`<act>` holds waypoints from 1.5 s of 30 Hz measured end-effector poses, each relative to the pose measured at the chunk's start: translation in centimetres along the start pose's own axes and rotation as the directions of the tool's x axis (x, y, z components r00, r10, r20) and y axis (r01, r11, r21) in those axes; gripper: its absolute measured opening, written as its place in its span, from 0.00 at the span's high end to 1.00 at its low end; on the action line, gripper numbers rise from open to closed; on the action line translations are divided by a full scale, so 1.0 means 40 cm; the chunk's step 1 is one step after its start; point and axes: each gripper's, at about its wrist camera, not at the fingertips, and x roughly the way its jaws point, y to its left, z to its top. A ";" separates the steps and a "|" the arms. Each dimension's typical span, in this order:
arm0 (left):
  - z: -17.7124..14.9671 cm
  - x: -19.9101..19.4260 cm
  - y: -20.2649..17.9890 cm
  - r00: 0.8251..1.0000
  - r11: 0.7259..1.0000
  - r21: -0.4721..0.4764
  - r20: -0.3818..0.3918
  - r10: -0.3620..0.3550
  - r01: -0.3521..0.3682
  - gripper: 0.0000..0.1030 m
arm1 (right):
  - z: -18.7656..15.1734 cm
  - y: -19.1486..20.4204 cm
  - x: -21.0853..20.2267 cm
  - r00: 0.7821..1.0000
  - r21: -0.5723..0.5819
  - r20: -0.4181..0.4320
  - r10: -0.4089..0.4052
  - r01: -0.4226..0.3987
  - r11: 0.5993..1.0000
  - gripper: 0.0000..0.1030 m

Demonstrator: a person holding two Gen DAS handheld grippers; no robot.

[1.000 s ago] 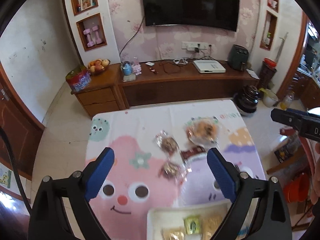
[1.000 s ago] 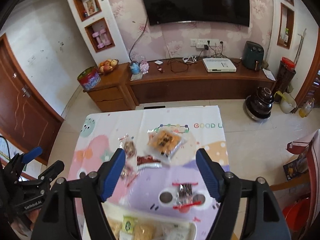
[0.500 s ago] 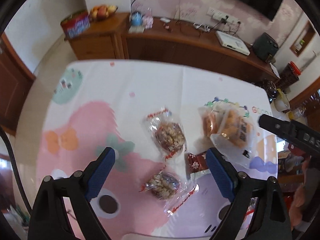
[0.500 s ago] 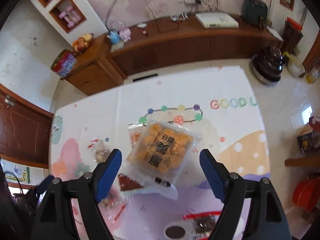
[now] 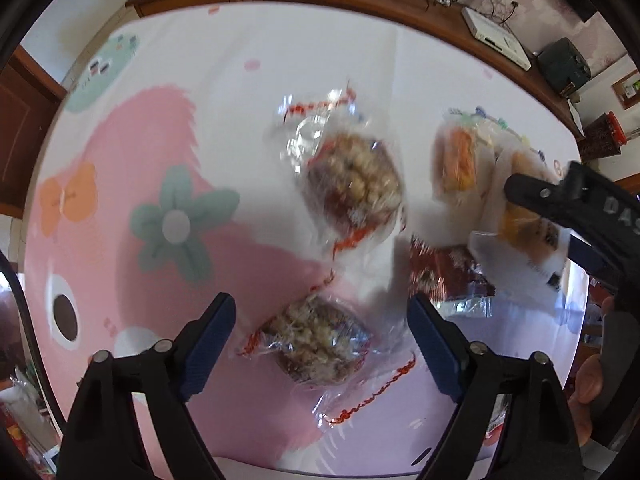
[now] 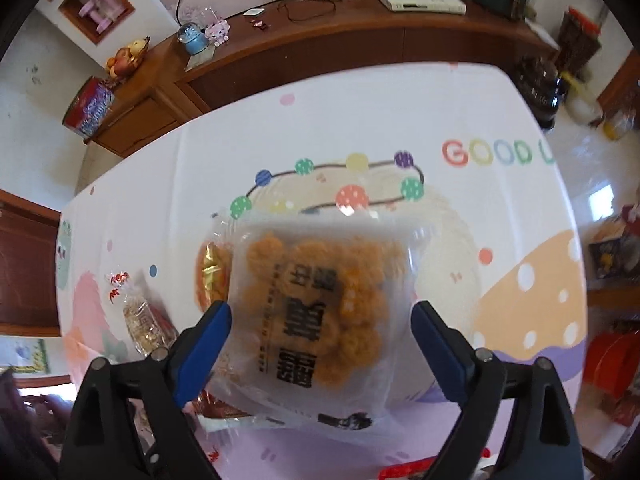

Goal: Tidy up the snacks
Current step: 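Grasp the clear orange-puff box with the right gripper while the left closes over nut bags, then carry the orange-puff box with the right gripper toward the white tray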

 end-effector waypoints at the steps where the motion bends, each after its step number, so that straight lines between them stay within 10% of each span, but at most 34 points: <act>1: -0.004 0.006 0.003 1.000 1.000 -0.001 -0.011 -0.002 0.002 0.20 | -0.003 -0.007 0.003 1.000 0.006 -0.005 0.007 -0.007 1.000 0.11; 6: -0.018 0.004 0.010 1.000 1.000 0.014 0.008 -0.012 0.012 0.30 | -0.029 -0.025 -0.009 0.999 0.020 -0.003 0.051 -0.051 0.998 0.29; 13: -0.030 0.002 -0.023 1.000 0.998 0.051 -0.003 -0.031 0.032 0.94 | -0.049 -0.038 -0.065 0.994 0.005 0.048 0.099 -0.100 0.995 0.61; 25: -0.086 -0.143 -0.065 0.984 0.990 0.137 0.168 -0.061 0.038 0.97 | -0.088 -0.038 -0.172 0.977 -0.055 0.140 0.162 -0.156 0.986 0.98; 36: -0.123 -0.317 0.001 0.954 0.986 0.158 0.283 -0.099 0.056 0.97 | -0.177 -0.017 -0.365 0.950 -0.161 0.253 0.185 -0.147 0.976 1.00; 45: -0.241 -0.506 0.030 0.918 0.966 0.247 0.361 -0.163 0.074 0.97 | -0.142 -0.062 -0.243 0.978 -0.075 0.157 0.140 -0.130 0.989 0.86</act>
